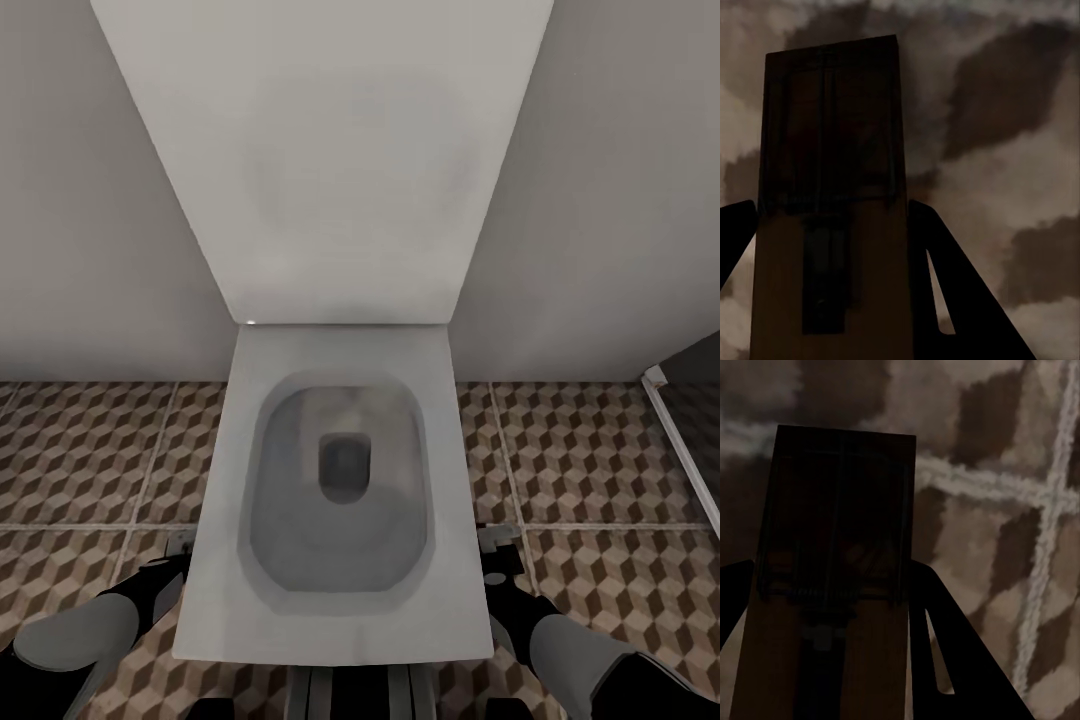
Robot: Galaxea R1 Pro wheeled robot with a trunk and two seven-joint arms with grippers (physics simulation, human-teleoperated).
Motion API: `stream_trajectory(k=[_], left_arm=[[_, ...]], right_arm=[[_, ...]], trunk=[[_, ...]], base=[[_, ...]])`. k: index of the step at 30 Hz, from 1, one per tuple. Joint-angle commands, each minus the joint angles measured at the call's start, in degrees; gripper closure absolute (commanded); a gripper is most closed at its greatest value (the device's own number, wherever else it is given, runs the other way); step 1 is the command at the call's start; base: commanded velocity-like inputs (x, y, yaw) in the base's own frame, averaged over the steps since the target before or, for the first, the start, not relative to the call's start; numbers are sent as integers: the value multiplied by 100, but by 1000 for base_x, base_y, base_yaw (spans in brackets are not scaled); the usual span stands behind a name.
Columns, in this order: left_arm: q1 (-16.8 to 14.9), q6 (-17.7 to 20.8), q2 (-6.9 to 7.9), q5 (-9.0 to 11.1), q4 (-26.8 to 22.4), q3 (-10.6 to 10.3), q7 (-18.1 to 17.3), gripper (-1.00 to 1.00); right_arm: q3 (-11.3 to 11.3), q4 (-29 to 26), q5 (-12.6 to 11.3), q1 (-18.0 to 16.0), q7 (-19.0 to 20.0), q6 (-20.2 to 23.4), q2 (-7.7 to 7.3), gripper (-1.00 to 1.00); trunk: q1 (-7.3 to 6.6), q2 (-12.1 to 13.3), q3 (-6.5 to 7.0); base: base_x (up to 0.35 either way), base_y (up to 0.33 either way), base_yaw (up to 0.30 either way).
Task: Take the four mousetraps from the cabinet in the bathroom and place them on the bathroom floor. Make sure all four end up on the same floor surface, and ensure that at least two of them are either under or directly next to the same bathroom sink.
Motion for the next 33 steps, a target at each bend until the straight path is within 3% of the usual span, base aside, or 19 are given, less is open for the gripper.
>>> stream_trajectory(k=[1,2,7,8,33], left_arm=[[-2,23,-1,12,-7,-9,43,100],[-2,23,-2,12,-7,-9,44,-100],[-2,23,3,11,-7,-9,45,-100],[-2,23,4,11,-7,-9,45,-100],[-2,23,13,20,-3,-6,45,-100]], right_arm=[[85,-1,-122,0,-3,-19,0,100],[86,-1,-122,0,-3,-19,1,100],[85,-1,-122,0,-3,-19,1,100],[85,-1,-122,0,-3,-19,1,-100],[85,-10,-131,0,-3,-20,-16,-100]], trunk=[[1,0,-3],[1,0,-3],[1,0,-3],[1,0,-3],[1,0,-3]], base=[[0,0,0],[0,0,0],[0,0,0],[0,0,0],[0,0,0]])
